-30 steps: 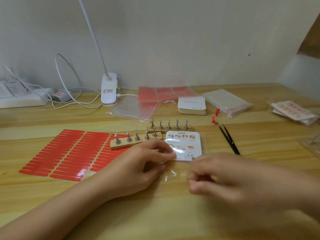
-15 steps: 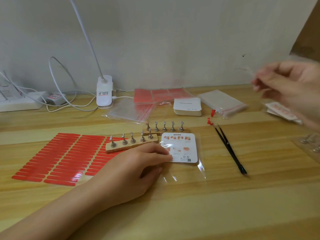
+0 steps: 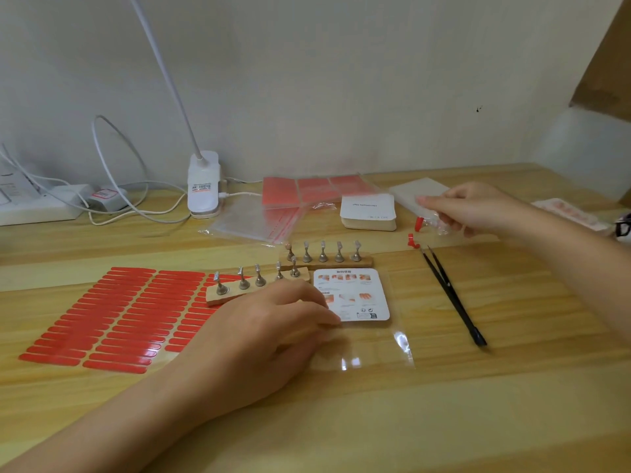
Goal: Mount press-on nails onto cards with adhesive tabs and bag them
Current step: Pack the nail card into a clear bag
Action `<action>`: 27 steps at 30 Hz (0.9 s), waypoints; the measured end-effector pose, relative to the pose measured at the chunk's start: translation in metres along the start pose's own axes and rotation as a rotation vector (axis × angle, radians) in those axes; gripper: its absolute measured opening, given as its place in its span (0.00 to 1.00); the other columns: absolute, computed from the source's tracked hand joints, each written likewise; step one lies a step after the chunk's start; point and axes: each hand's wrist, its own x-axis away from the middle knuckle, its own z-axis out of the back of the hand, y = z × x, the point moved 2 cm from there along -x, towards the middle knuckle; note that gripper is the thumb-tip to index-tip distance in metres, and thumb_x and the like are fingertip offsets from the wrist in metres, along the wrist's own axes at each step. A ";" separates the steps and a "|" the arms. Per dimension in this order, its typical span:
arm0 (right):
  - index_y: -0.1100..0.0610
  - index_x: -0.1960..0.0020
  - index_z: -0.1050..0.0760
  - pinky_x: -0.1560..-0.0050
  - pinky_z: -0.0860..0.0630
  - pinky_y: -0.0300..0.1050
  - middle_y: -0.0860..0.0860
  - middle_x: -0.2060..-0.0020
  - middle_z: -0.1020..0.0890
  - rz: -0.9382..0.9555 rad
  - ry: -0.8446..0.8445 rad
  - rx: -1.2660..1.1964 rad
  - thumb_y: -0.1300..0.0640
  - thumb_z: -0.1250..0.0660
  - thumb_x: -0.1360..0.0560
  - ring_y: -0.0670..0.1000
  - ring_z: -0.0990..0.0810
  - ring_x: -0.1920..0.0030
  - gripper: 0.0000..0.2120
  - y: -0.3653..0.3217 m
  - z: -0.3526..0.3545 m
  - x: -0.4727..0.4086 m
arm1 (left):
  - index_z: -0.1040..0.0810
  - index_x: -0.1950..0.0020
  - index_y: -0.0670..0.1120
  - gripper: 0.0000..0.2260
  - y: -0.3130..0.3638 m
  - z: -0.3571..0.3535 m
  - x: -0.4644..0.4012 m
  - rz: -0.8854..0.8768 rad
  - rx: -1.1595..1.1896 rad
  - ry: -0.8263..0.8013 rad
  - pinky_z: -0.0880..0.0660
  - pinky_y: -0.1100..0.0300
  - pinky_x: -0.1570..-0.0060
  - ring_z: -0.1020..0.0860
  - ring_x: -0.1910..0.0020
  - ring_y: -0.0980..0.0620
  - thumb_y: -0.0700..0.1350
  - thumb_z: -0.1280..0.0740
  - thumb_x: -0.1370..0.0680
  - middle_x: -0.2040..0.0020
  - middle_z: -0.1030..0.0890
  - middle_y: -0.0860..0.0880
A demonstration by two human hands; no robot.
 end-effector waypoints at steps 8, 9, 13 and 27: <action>0.55 0.67 0.35 0.71 0.35 0.39 0.50 0.72 0.35 -0.143 -0.052 -0.061 0.67 0.36 0.27 0.47 0.37 0.73 0.14 -0.009 0.004 -0.013 | 0.20 0.47 0.52 0.12 -0.004 0.000 0.000 -0.024 -0.010 0.024 0.25 0.65 0.59 0.23 0.53 0.62 0.50 0.40 0.25 0.49 0.21 0.58; 0.55 0.66 0.35 0.73 0.35 0.38 0.50 0.74 0.35 -0.168 -0.117 -0.073 0.68 0.37 0.27 0.46 0.38 0.74 0.14 -0.011 0.003 -0.013 | 0.21 0.46 0.55 0.12 -0.006 0.000 0.000 -0.027 -0.010 0.029 0.24 0.65 0.59 0.23 0.53 0.63 0.50 0.40 0.25 0.49 0.22 0.60; 0.55 0.68 0.40 0.84 0.43 0.32 0.47 0.80 0.38 -0.276 -0.229 -0.387 0.71 0.41 0.28 0.43 0.43 0.82 0.16 -0.013 0.004 -0.013 | 0.29 0.42 0.61 0.13 -0.016 0.000 -0.001 -0.014 -0.008 -0.023 0.21 0.62 0.61 0.27 0.51 0.67 0.52 0.43 0.26 0.46 0.29 0.64; 0.57 0.53 0.28 0.82 0.34 0.31 0.47 0.77 0.33 -0.299 -0.252 -0.592 0.52 0.42 0.21 0.42 0.35 0.81 0.09 -0.005 0.013 -0.013 | 0.20 0.46 0.61 0.16 0.004 0.020 -0.002 -0.108 -0.170 -0.291 0.31 0.70 0.56 0.22 0.51 0.60 0.44 0.29 0.30 0.45 0.22 0.59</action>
